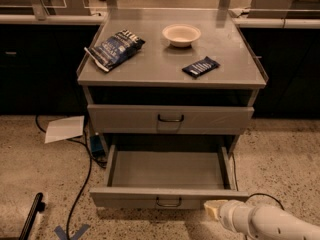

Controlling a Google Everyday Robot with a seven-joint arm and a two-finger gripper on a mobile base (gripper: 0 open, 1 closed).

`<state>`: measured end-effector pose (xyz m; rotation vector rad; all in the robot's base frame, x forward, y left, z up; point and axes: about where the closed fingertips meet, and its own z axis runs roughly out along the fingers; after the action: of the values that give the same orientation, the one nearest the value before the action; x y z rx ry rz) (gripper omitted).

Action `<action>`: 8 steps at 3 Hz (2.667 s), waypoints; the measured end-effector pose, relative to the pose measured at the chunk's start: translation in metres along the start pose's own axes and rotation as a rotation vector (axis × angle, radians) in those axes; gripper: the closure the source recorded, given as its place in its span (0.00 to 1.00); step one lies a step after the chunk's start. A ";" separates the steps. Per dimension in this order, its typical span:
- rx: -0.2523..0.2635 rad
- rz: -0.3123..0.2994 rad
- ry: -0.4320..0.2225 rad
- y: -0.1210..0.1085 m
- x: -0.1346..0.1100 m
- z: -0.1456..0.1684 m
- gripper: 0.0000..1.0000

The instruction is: Close middle drawer

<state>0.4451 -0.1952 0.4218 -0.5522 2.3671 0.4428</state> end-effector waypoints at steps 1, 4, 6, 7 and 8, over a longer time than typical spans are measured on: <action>-0.030 -0.014 -0.018 0.009 -0.005 0.021 1.00; -0.117 -0.108 -0.065 0.025 -0.041 0.060 1.00; -0.100 -0.128 -0.089 0.008 -0.054 0.064 1.00; -0.055 -0.162 -0.121 -0.021 -0.072 0.061 1.00; 0.010 -0.171 -0.173 -0.068 -0.093 0.056 1.00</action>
Offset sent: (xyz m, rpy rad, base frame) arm 0.0328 0.0503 -0.0186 0.0625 -0.0581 0.0795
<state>0.5726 -0.2038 0.4320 -0.6777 2.1362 0.3849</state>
